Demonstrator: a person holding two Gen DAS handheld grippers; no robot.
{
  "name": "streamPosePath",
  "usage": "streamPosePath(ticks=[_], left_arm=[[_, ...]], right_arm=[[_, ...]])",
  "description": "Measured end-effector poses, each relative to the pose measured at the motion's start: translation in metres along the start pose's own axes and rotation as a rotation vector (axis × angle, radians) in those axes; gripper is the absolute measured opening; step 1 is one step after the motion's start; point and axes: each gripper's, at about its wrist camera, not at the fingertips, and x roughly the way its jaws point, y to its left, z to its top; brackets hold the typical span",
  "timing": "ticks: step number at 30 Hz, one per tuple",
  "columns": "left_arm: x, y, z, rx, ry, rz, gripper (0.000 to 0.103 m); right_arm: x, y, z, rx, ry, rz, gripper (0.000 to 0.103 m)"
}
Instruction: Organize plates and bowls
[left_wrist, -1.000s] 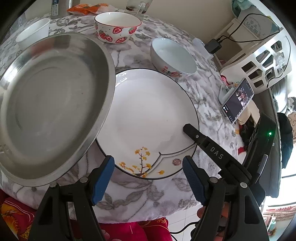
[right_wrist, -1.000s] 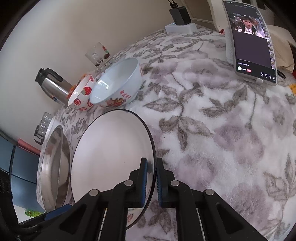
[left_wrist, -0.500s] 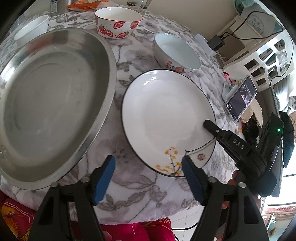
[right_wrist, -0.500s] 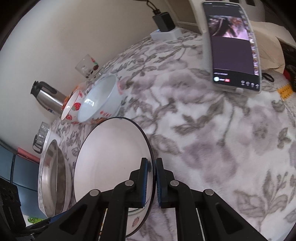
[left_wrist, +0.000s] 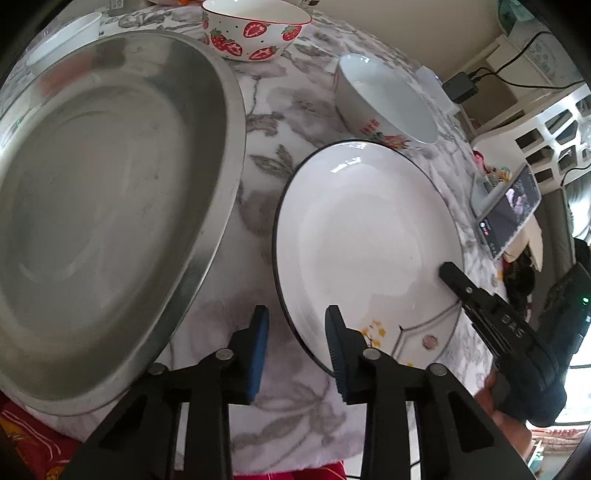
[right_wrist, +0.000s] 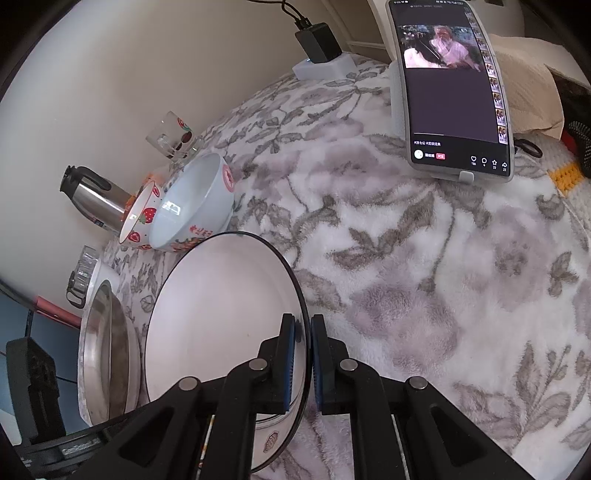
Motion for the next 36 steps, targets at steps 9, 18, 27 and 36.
streamPosePath(ticks=[9, 18, 27, 36], left_arm=[[0.009, -0.008, 0.004, 0.047, -0.034, 0.029, 0.025], [0.008, -0.009, 0.005, 0.055, -0.057, 0.026, 0.025], [0.005, -0.018, 0.003, 0.107, -0.056, -0.006, 0.024], [0.009, -0.011, 0.010, 0.076, -0.075, -0.040, 0.024]], right_arm=[[0.001, -0.001, 0.000, 0.002, 0.001, 0.006, 0.009], [0.001, 0.000, 0.000, 0.003, 0.000, -0.004, 0.009], [-0.007, -0.009, -0.001, 0.022, -0.016, -0.022, 0.009], [-0.009, -0.012, -0.002, 0.032, -0.014, -0.017, 0.009]])
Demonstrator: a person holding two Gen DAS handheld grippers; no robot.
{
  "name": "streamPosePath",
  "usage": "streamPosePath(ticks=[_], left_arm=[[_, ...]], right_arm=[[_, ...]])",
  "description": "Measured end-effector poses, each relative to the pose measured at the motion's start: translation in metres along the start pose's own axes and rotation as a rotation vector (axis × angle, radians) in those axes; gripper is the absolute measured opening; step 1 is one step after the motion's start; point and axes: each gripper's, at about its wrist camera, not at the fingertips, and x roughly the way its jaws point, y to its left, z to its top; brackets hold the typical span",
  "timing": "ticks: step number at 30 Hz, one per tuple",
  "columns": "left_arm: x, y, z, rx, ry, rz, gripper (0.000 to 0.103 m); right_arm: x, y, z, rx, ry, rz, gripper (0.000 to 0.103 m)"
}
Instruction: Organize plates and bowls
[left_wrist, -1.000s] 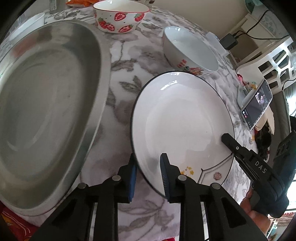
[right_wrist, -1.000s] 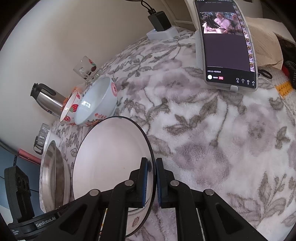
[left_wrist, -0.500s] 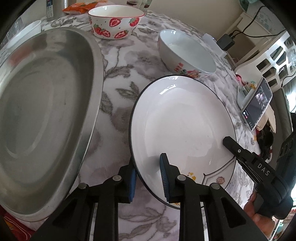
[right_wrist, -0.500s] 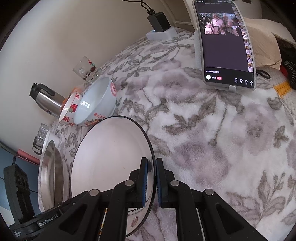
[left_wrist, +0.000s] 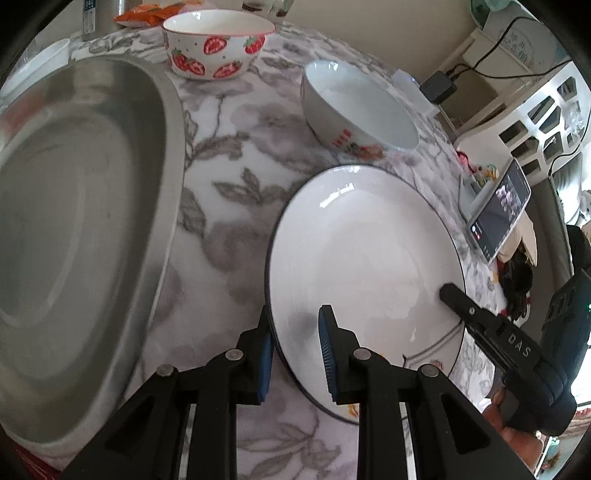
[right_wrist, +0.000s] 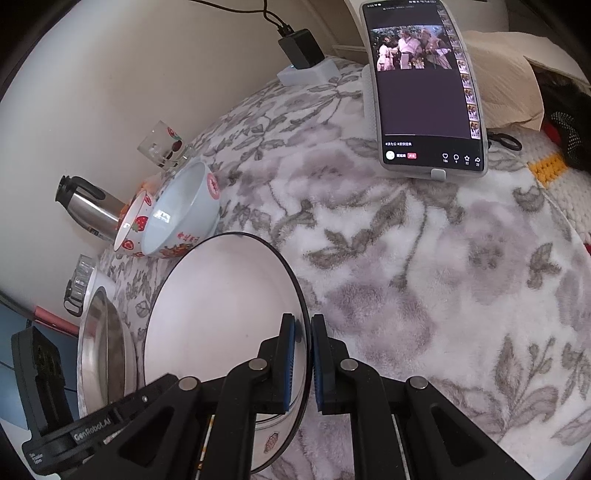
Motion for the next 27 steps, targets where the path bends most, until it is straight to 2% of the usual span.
streamPosePath(ticks=[8, 15, 27], left_arm=[[-0.013, -0.007, -0.001, 0.061, -0.051, 0.020, 0.023], [-0.032, -0.025, -0.001, 0.138, -0.124, -0.022, 0.023], [-0.065, -0.023, -0.001, 0.152, -0.176, -0.077, 0.023]], right_arm=[[-0.005, 0.005, -0.001, -0.026, -0.005, -0.026, 0.009], [-0.026, 0.004, 0.002, -0.035, -0.029, -0.041, 0.009], [-0.063, 0.032, 0.004, -0.068, -0.086, -0.074, 0.009]])
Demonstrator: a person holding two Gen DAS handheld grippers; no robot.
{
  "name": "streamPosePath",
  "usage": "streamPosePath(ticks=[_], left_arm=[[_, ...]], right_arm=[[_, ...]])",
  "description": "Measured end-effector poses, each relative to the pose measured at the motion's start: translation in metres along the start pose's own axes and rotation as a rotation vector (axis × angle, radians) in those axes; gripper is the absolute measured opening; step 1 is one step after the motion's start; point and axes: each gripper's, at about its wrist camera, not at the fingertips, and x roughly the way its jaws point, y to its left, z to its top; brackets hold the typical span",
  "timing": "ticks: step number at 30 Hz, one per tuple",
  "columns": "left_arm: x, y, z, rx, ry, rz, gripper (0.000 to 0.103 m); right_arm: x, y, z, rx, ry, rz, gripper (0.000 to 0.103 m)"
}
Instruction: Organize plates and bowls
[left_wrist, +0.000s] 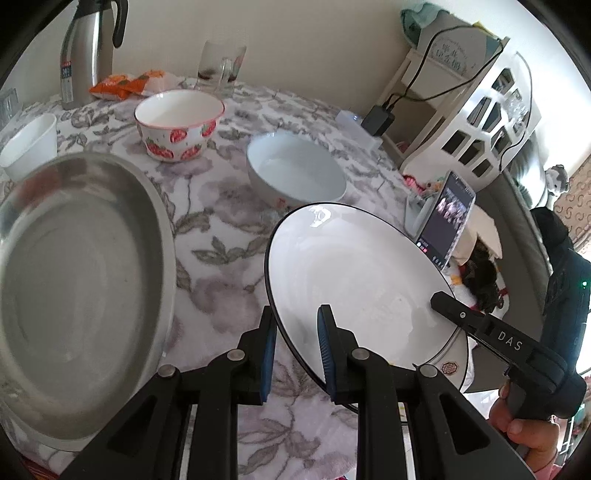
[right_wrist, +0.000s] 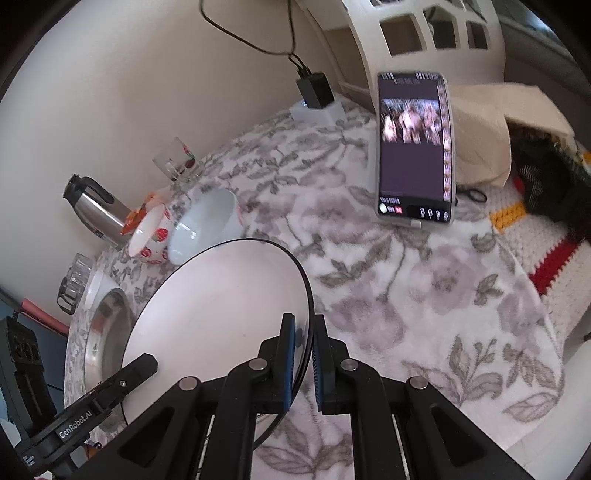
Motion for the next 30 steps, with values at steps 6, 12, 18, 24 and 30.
streamPosePath(ticks=[6, 12, 18, 24, 30], left_arm=[[-0.037, 0.009, 0.013, -0.002, -0.079, -0.023, 0.023], [-0.083, 0.032, 0.031, -0.029, -0.185, -0.051, 0.023], [-0.122, 0.068, 0.043, -0.062, -0.285, -0.037, 0.023], [-0.145, 0.117, 0.048, -0.133, -0.323, -0.029, 0.023], [-0.150, 0.161, 0.040, -0.229, -0.315, -0.003, 0.023]], right_arm=[[-0.026, 0.037, 0.010, -0.041, -0.062, 0.006, 0.009], [-0.046, 0.087, 0.020, -0.096, -0.118, 0.037, 0.009], [-0.045, 0.140, 0.024, -0.153, -0.125, 0.093, 0.010], [-0.026, 0.185, 0.012, -0.181, -0.096, 0.135, 0.010], [-0.001, 0.223, -0.006, -0.213, -0.057, 0.151, 0.010]])
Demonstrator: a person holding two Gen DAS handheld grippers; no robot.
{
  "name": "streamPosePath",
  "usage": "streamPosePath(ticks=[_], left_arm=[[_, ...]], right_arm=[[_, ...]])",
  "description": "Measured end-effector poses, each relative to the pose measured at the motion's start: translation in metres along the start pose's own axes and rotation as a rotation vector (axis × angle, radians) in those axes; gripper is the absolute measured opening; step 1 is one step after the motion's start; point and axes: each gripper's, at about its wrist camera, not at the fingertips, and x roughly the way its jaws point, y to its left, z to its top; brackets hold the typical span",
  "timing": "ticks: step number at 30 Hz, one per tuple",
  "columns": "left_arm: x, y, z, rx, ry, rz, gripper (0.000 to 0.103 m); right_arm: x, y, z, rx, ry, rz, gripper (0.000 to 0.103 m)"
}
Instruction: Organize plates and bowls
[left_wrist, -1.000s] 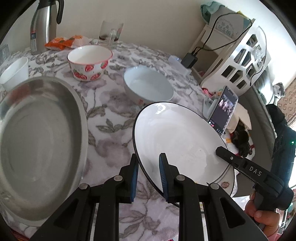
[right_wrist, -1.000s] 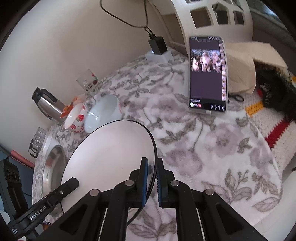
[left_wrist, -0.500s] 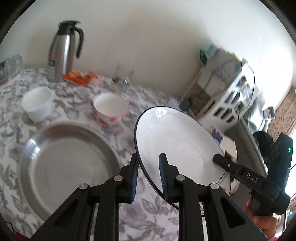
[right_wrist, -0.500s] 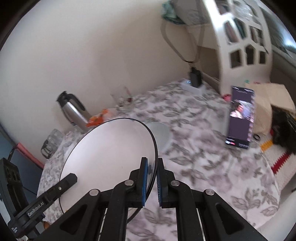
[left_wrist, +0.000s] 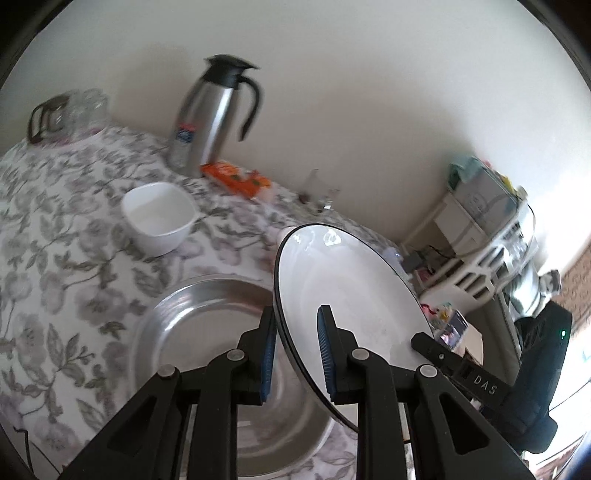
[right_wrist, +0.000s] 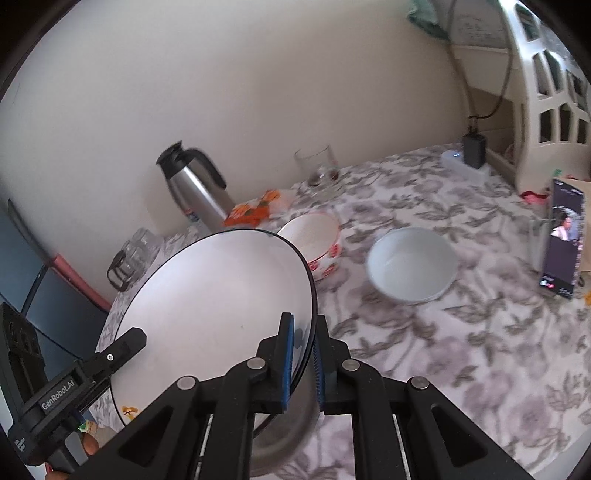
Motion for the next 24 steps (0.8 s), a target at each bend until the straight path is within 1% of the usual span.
streamPosePath(ticks=[6, 12, 17, 20, 24], left_arm=[[0.001, 0.037, 0.002, -0.099, 0.019, 0.018, 0.023], [-0.005, 0.063, 0.004, -0.170, 0.014, 0.035, 0.023], [-0.003, 0.083, 0.002, -0.220, 0.041, 0.057, 0.023], [0.004, 0.088, 0.000, -0.234, 0.075, 0.059, 0.023], [0.020, 0.091, -0.005, -0.247, 0.144, 0.061, 0.023]], right_arm=[[0.023, 0.022, -0.011, -0.022, 0.042, 0.006, 0.010], [0.039, 0.042, -0.022, -0.027, 0.058, 0.019, 0.010], [0.053, 0.051, -0.033, -0.042, 0.082, 0.013, 0.010], [0.058, 0.050, -0.036, -0.036, 0.091, 0.003, 0.011], [0.062, 0.045, -0.039, -0.045, 0.094, -0.031, 0.010]])
